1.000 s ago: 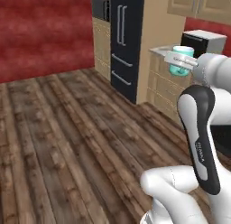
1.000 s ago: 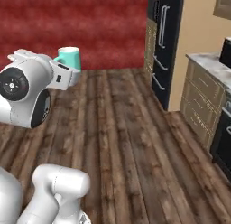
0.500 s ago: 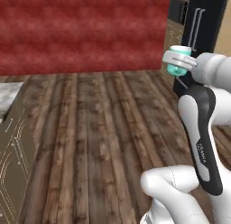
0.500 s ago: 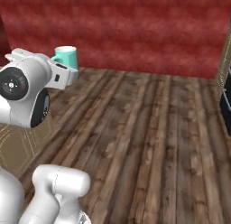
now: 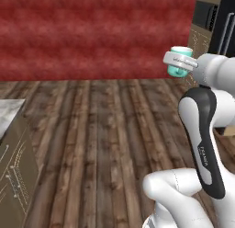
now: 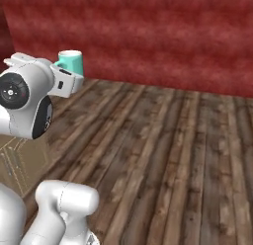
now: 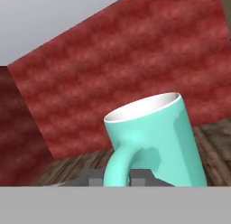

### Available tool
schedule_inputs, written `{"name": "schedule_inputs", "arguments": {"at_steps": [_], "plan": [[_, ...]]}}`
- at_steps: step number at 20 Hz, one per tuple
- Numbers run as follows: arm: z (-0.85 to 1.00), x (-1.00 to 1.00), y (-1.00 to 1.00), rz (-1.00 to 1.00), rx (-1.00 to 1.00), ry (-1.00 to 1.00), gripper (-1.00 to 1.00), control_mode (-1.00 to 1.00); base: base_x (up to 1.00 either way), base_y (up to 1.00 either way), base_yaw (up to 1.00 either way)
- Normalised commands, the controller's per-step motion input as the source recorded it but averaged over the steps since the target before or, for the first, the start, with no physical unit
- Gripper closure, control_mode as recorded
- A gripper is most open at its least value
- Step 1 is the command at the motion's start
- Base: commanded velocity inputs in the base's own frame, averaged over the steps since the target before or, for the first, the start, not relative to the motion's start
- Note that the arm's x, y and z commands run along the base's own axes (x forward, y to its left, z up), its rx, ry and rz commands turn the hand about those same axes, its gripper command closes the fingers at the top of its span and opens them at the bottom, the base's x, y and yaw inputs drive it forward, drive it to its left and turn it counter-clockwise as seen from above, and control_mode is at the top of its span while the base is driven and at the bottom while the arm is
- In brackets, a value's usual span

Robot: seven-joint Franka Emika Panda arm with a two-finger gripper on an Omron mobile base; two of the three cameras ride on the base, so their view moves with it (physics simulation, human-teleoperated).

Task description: There is a tray on the dining counter. Grab the cup, mug, and pitcher and place them on the tray. The pitcher may be placed next to the tray if it cannot fit the tray.

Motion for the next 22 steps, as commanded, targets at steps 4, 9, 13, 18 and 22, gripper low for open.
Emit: {"name": "schedule_inputs", "arguments": {"at_steps": [4,9,13,18,22], "plan": [[0.00,0.00,0.00,0.00,0.00,0.00,1.00,1.00,1.00,-0.12,0.10],[0.00,0.00,0.00,0.00,0.00,0.00,1.00,1.00,1.00,-0.21,0.07],[0.00,0.00,0.00,0.00,0.00,0.00,1.00,1.00,1.00,-0.18,0.07],[0.00,0.00,0.00,0.00,0.00,0.00,1.00,1.00,1.00,-0.20,0.07],[0.00,0.00,0.00,0.00,0.00,0.00,1.00,1.00,1.00,-0.23,0.08]]}}
